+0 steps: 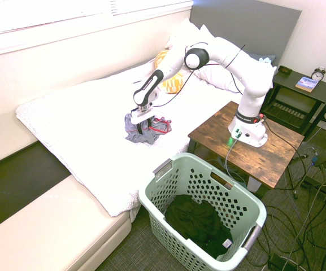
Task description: Put my clothes in the laundry bag
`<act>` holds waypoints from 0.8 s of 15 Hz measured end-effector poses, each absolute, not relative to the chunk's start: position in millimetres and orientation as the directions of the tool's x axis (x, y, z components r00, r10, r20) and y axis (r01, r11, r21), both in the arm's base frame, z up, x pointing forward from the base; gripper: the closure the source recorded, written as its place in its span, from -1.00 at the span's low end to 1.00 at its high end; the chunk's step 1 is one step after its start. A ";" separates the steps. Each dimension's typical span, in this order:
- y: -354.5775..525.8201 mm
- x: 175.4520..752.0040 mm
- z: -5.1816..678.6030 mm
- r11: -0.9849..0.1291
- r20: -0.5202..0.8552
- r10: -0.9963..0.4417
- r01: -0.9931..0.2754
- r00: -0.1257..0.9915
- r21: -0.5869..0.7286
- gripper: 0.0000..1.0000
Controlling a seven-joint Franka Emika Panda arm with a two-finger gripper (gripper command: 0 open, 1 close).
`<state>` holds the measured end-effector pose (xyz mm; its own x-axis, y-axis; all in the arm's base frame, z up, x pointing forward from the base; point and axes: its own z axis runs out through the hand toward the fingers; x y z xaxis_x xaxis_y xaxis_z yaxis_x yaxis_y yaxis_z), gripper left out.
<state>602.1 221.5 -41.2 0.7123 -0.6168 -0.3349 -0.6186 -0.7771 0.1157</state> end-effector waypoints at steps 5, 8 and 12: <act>220.8 599.4 -43.4 -0.781 -0.339 -0.613 -0.613 0.714 0.120 1.00; 219.8 598.8 -44.1 -0.780 -0.341 -0.614 -0.615 0.712 0.121 1.00; 218.2 599.3 -44.1 -0.775 -0.345 -0.619 -0.621 0.706 0.119 1.00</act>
